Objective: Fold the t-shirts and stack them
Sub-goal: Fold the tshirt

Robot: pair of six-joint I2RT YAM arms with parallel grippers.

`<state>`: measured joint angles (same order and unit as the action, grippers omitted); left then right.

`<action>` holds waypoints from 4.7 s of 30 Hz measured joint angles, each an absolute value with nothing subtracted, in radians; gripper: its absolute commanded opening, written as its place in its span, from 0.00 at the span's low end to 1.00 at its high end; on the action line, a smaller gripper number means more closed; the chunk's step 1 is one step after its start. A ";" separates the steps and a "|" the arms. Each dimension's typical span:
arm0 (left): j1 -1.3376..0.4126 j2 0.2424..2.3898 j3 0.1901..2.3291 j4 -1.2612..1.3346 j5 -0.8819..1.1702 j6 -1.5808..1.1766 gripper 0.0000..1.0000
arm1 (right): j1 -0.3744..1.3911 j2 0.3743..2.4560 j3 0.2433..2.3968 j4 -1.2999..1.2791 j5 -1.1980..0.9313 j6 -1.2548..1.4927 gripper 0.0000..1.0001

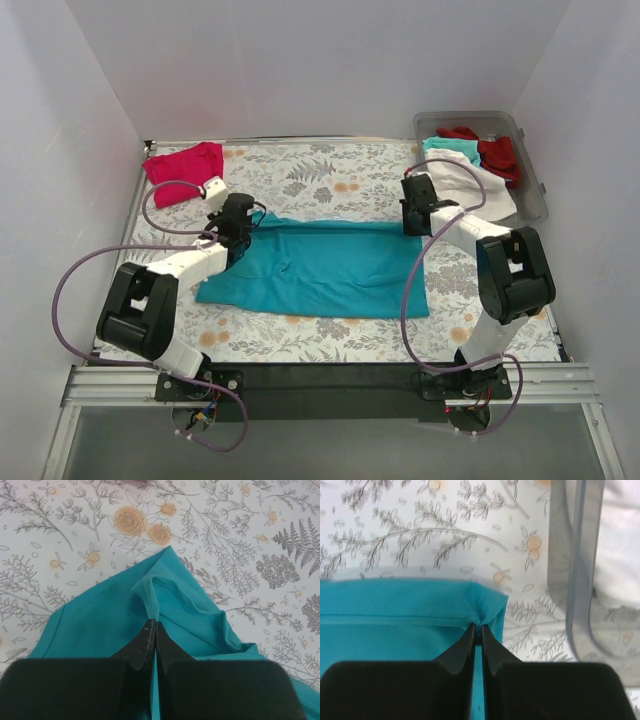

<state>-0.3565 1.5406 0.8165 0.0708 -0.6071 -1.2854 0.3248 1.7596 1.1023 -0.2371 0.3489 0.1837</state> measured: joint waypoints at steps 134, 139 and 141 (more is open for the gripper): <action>-0.068 1.695 0.761 0.237 -0.160 -1.402 0.00 | 1.068 1.983 1.297 0.106 -0.138 0.171 0.01; -0.068 1.695 0.763 0.196 -0.187 -1.407 0.00 | 1.130 1.969 1.245 0.110 -0.076 0.182 0.21; -0.068 1.695 0.763 0.180 -0.206 -1.411 0.00 | 1.137 1.968 1.221 0.106 -0.068 0.189 0.34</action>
